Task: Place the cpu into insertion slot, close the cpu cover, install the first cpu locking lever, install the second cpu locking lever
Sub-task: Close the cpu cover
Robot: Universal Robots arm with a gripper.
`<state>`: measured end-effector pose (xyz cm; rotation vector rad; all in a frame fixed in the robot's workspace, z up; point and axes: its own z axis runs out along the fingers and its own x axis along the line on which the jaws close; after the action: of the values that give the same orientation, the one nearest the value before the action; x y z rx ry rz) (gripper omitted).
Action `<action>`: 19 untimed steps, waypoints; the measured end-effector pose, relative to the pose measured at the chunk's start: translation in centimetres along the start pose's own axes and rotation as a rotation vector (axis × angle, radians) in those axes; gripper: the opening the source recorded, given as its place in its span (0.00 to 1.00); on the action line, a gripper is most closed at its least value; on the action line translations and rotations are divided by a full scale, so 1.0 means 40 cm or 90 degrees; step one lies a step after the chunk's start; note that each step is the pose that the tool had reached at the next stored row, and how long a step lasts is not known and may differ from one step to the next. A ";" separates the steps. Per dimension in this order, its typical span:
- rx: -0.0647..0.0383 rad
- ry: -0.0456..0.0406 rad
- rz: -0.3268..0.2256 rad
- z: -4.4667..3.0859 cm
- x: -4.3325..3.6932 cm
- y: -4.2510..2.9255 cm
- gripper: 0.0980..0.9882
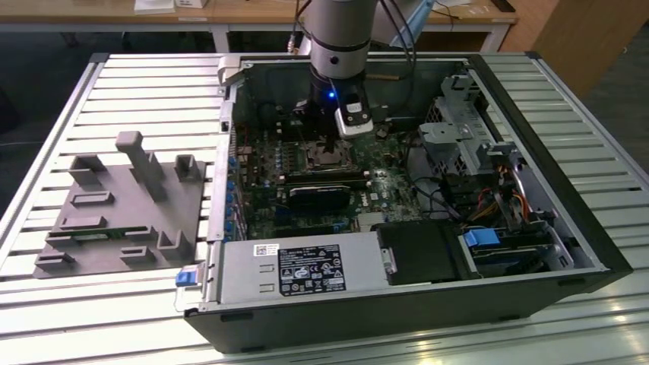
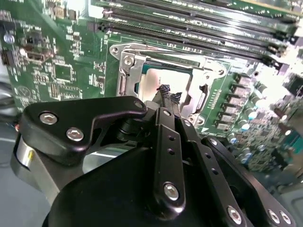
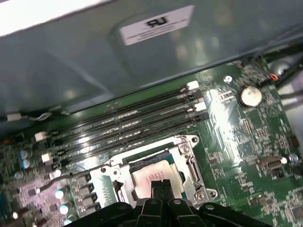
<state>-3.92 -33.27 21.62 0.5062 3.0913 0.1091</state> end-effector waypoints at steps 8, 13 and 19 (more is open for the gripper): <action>-0.006 -0.0148 -0.031 0.003 0.000 0.000 0.01; -0.006 -0.0107 -0.085 0.005 0.000 0.000 0.01; -0.006 -0.0093 -0.104 0.006 0.000 0.000 0.01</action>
<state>-3.92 -33.27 21.40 0.2511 3.1003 0.1187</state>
